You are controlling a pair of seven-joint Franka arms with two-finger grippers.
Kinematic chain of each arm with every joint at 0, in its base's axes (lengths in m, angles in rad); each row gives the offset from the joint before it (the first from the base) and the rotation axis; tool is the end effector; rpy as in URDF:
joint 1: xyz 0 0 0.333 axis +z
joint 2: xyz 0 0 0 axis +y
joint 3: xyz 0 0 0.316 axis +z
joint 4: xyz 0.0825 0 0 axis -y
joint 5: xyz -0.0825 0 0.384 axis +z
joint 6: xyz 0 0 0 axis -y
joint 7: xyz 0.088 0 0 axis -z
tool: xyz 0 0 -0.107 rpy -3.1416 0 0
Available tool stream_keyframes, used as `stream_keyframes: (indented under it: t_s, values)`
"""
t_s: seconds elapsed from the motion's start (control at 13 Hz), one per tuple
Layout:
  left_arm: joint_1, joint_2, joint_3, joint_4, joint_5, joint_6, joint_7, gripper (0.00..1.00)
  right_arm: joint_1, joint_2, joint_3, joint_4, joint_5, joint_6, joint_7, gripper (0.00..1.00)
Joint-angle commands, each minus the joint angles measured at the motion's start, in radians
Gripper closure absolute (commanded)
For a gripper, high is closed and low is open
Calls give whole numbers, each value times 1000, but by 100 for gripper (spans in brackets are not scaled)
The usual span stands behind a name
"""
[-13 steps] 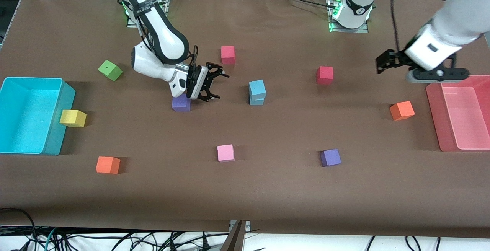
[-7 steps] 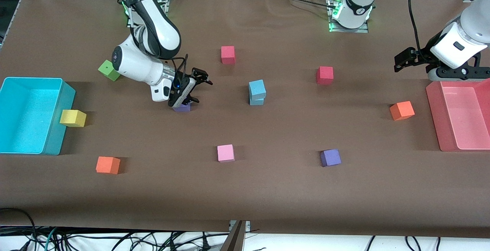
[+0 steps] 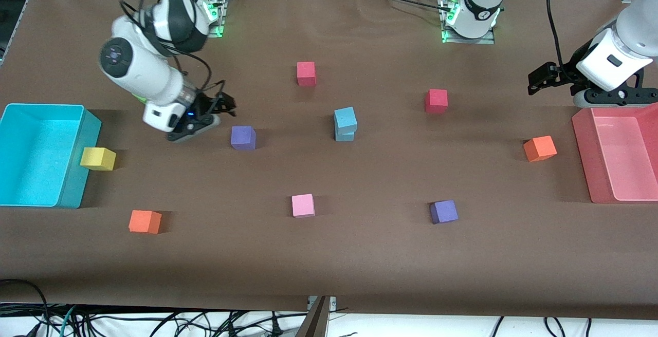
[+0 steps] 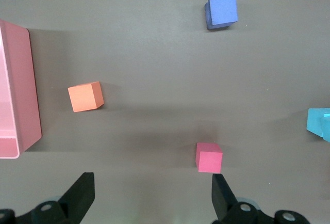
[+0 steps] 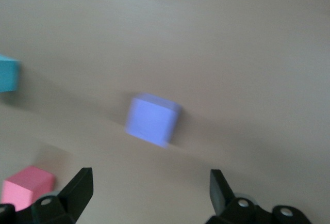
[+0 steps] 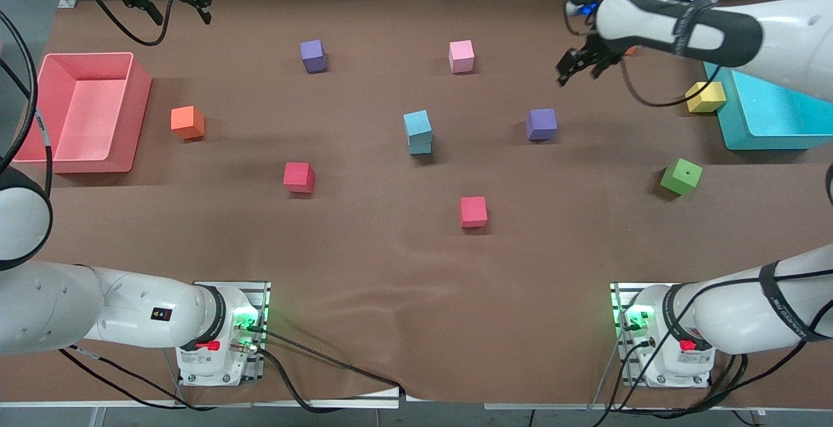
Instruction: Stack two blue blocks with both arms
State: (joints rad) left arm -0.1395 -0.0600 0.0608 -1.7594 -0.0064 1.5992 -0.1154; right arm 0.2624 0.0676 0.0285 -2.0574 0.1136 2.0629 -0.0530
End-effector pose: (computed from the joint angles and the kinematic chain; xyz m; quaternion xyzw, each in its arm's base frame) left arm 0.5301 -0.0417 0.5706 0.9986 0.0184 -0.0504 0.0001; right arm 0.5300 0.1647 0.3988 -0.9880 -0.1428 0.0367 0.0461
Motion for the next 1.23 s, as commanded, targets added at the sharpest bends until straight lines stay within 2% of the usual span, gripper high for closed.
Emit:
stream_keyframes:
  t_s: [0.0, 0.31, 0.54, 0.69, 0.84, 1.15]
  values:
    - [12, -12, -21, 46, 9, -39, -43, 0, -102, -5, 44, 179, -130, -238, 125, 0]
    - [15, 5, -3, 92, 9, -80, -27, 0, -264, -35, 42, 340, -146, -459, 147, 0]
    - [15, 15, 10, 113, 8, -81, -4, 0, -285, -34, 18, 504, -149, -616, 142, 0]
    - [21, 17, 16, 116, 2, -79, -12, 0, -296, -34, -21, 557, -141, -674, 124, 0]
    - [20, 16, 8, 121, 6, -79, -15, 0, -313, -35, -22, 550, -138, -673, 82, 0]
    - [20, 14, 7, 123, 6, -74, -13, 0, -315, -31, -24, 510, -143, -546, 78, 0]
